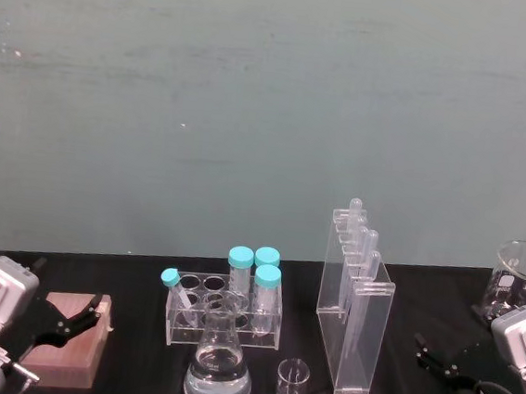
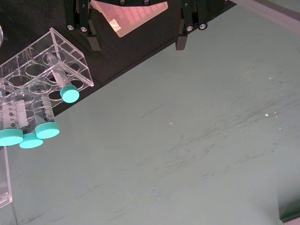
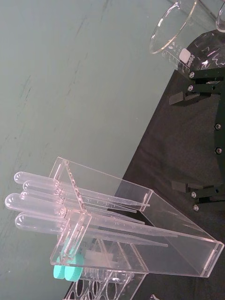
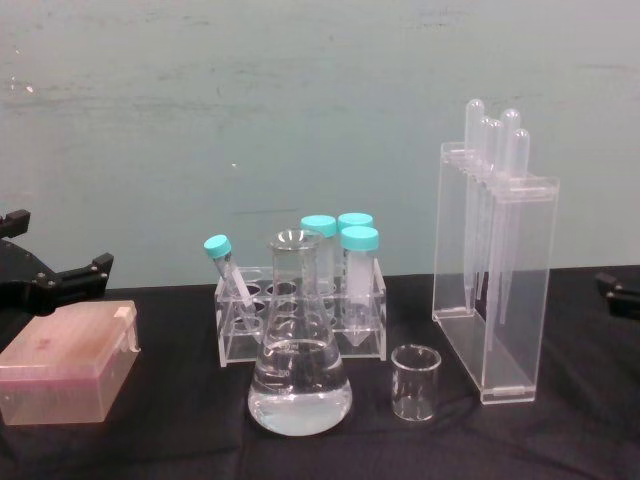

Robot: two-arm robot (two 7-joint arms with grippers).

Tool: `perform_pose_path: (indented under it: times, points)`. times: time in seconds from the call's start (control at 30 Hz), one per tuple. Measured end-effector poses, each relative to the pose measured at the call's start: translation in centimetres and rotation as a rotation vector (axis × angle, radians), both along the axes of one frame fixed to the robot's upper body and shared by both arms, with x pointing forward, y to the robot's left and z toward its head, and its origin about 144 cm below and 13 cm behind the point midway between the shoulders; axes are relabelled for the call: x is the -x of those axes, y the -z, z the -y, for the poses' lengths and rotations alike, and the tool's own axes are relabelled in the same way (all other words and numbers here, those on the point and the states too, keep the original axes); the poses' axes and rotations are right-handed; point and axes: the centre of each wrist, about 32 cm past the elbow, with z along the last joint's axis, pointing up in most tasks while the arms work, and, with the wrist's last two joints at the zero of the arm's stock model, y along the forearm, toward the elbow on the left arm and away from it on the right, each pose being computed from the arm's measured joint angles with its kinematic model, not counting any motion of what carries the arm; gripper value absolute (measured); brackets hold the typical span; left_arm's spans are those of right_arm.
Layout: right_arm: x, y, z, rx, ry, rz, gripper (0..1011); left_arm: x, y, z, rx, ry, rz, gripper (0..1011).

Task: Place the experimental apparatus aside using one hand.

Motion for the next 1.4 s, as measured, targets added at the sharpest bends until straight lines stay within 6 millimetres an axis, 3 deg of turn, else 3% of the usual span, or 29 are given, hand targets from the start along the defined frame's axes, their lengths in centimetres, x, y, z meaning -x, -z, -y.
perform_pose_path:
  times: [1.4]
  points:
    - [0.0, 0.0, 0.0, 0.0, 0.0, 0.0, 1003, 0.0, 0.0, 0.0, 0.0, 0.0, 0.0, 1000]
